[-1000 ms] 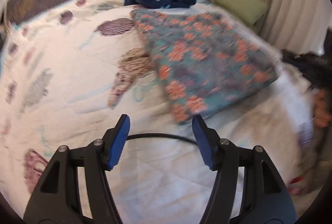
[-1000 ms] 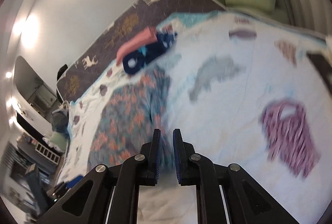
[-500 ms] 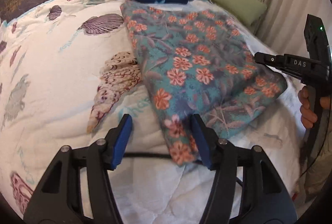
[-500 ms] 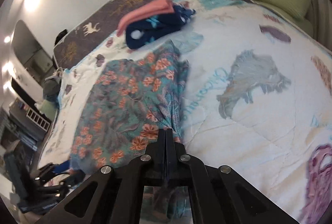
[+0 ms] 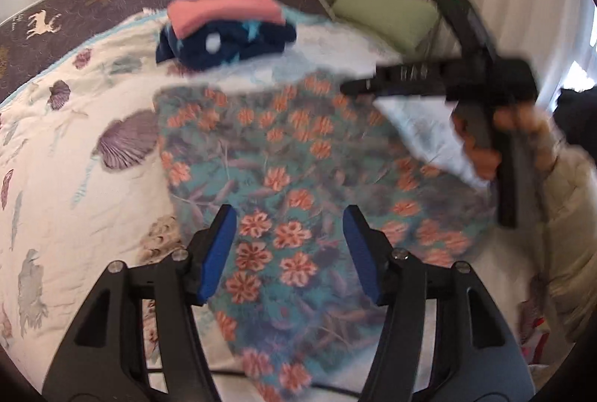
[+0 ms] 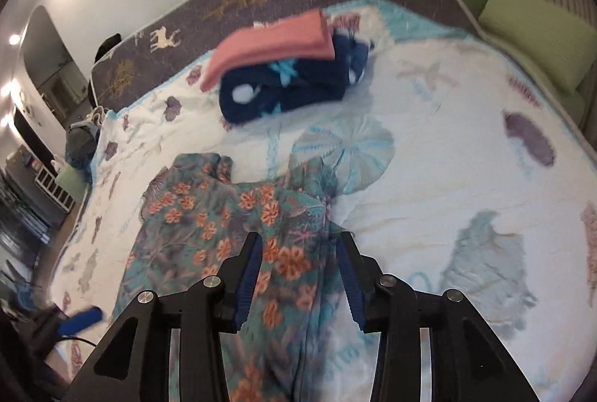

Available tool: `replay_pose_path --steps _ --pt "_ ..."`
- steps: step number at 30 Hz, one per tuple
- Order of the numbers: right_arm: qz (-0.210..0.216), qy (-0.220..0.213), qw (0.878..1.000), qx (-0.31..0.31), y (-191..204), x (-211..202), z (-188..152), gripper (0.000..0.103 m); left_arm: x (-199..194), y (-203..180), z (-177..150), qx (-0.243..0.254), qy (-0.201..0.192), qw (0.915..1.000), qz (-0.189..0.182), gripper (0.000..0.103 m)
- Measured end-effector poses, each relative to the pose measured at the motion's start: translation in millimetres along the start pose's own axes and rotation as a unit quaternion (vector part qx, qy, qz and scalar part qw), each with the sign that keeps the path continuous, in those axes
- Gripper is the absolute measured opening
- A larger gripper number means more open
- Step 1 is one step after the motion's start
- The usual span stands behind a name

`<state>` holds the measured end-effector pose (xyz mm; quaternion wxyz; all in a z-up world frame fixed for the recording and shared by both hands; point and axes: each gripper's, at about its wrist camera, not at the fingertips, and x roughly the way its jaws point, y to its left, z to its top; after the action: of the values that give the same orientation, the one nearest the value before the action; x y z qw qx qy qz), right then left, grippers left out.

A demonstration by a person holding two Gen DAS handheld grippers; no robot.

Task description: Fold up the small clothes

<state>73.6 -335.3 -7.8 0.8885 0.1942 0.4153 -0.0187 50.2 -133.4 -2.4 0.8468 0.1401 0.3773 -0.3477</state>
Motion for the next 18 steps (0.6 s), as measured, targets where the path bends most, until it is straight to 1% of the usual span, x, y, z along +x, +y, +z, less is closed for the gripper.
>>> replay_pose_path --steps 1,2,3,6,7,8,9,10,11,12,13,16,17,18 --pt "0.006 0.006 1.0 0.002 -1.2 6.2 0.0 0.027 12.2 1.5 -3.0 0.002 0.015 0.9998 0.008 0.061" --pt "0.004 0.007 1.0 0.002 -0.5 11.4 0.5 0.006 18.5 2.7 -6.0 0.002 0.021 0.9997 0.009 0.061" --pt "-0.005 -0.001 1.0 -0.002 0.9 11.7 -0.1 0.005 22.1 4.2 -9.9 0.003 0.02 0.9998 0.007 0.061" --pt "-0.016 -0.047 0.998 -0.027 8.5 1.2 1.3 0.004 20.9 2.3 -13.5 0.019 0.01 0.9998 0.006 0.062" --pt "-0.032 -0.047 0.998 -0.034 6.6 5.7 4.0 0.004 20.2 2.0 -14.2 0.02 0.009 0.9997 0.005 0.062" --pt "-0.058 -0.028 0.997 -0.033 -0.6 19.5 6.8 0.005 20.3 2.6 -14.3 0.017 0.009 0.9998 0.003 0.062" --pt "-0.061 0.0 0.998 -0.024 -8.8 33.2 7.6 0.006 19.9 2.7 -14.2 0.015 0.01 0.9998 0.003 0.062" --pt "-0.044 0.02 0.999 0.007 -21.9 44.2 5.6 0.007 18.9 2.6 -14.5 0.013 0.01 0.9998 0.005 0.062" --pt "-0.03 0.016 0.999 0.026 -28.5 43.8 4.7 0.008 18.9 2.3 -14.5 0.013 0.01 0.9999 0.005 0.062" --pt "-0.013 0.005 0.999 0.039 -33.2 36.7 4.4 0.013 17.0 2.8 -15.3 0.012 0.009 0.9999 0.006 0.062" --pt "-0.006 -0.007 0.999 0.048 -35.6 26.3 5.4 0.021 13.6 3.7 -16.0 0.009 0.007 0.9999 0.005 0.062" --pt "-0.006 -0.035 0.998 0.059 -40.0 -6.4 6.5 0.025 2.2 11.8 -13.6 -0.013 0.002 0.9999 -0.004 0.062" --pt "0.005 -0.038 0.998 0.058 -40.5 -19.4 4.4 0.026 -6.3 18.1 -12.5 -0.029 -0.008 0.9995 -0.009 0.062" --pt "0.016 -0.036 0.998 0.055 -40.0 -27.5 2.3 0.029 -11.6 22.9 -12.9 -0.039 -0.015 0.999 -0.013 0.065"
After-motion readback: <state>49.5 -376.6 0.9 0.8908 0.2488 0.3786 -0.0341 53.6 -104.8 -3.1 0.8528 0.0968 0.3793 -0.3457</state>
